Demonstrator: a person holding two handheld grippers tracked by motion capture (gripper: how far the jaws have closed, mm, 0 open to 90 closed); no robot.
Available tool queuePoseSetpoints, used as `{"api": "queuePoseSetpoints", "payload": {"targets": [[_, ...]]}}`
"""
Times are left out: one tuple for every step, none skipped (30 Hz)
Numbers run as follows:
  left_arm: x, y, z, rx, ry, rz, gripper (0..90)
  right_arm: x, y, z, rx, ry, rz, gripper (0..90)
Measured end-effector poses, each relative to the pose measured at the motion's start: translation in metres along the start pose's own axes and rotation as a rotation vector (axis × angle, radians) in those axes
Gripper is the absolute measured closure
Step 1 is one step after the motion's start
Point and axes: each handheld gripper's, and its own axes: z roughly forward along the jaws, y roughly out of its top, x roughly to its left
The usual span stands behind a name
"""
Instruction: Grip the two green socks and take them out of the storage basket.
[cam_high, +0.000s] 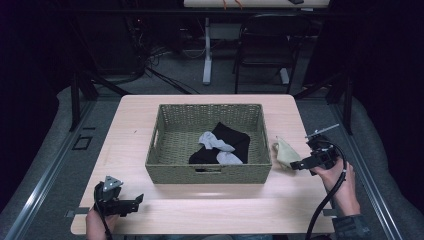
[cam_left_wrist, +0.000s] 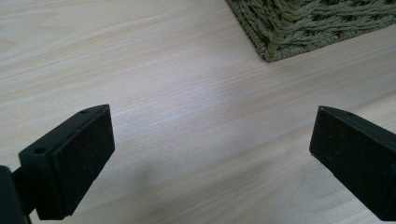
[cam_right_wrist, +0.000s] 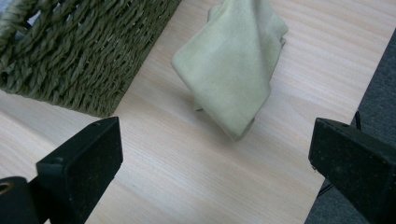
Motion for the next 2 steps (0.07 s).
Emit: {"api": "queuePoseSetpoints", "payload": {"targets": [[0.0001, 0.0002, -0.0001, 0.002, -0.002, 0.001, 0.0, 0.0012, 0.0005, 0.0, -0.006, -0.01, 0.003, 2.3], [0.0002, 0.0004, -0.0003, 0.007, -0.005, 0.002, 0.0, 0.0017, 0.0013, -0.0004, -0.006, -0.013, -0.004, 2.4]]}}
